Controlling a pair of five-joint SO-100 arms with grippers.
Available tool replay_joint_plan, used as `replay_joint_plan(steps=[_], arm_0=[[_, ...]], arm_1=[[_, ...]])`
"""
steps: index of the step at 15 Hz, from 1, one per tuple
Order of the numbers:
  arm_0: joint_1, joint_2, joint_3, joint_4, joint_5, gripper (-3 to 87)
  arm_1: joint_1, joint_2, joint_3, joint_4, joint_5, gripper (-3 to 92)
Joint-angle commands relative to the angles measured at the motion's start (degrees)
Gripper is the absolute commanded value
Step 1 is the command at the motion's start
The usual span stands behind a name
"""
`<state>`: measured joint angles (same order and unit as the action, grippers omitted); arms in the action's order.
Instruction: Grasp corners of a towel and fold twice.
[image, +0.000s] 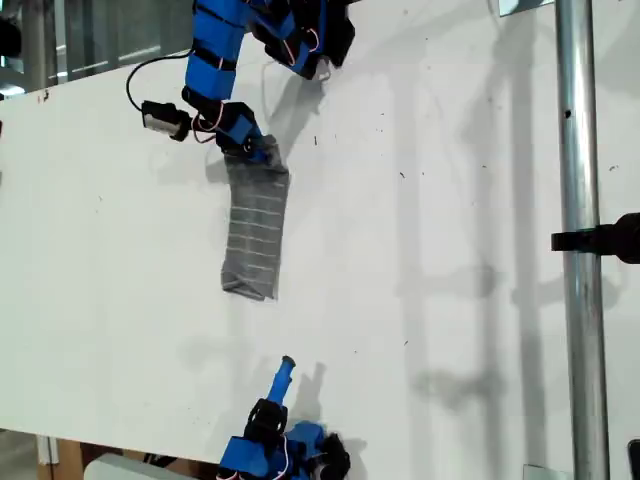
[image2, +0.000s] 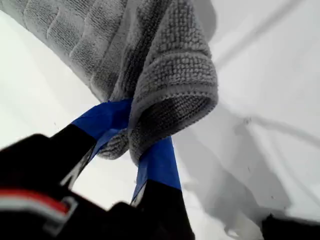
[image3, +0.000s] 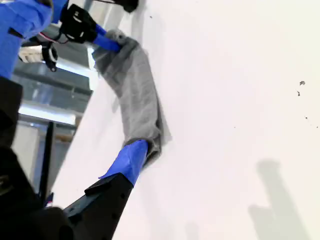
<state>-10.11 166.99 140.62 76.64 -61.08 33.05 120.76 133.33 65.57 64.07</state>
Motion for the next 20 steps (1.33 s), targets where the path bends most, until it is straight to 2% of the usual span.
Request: replay_joint_plan(steps=[1,3,7,10,15,17,18,20], arm_0=[[0.44,0.26,-0.35,0.00,0.35,46.3],[0.35,0.26,-0.35,-0.09,0.44,46.1],[0.88,0.62,0.35,-0.62,0.09,45.9],[2.29,3.78,2.72,-1.93,-0.79,45.3],[3.52,10.28,5.89,-2.81,-1.49,43.8],[3.87,10.99,6.06,-2.72,-1.58,43.5],[3.96,11.25,6.24,-2.64,-1.76,43.5],[3.96,11.60,6.42,-2.72,-1.67,43.5]], arm_1=[[-2.81,14.94,1.58,11.60,4.48,-0.2],[-6.42,16.08,-2.72,14.33,6.33,-0.2],[-8.70,-11.95,-31.82,5.71,-0.70,-0.2],[-7.38,-28.92,-46.05,-0.26,-4.48,-0.2],[-7.91,-38.14,-46.76,-22.41,-6.42,-0.2],[-8.61,-40.08,-47.55,-26.10,-5.80,15.7],[-9.05,-39.02,-46.93,-28.65,-6.24,12.3],[-9.23,-33.22,-44.12,-36.83,-8.96,11.9]])
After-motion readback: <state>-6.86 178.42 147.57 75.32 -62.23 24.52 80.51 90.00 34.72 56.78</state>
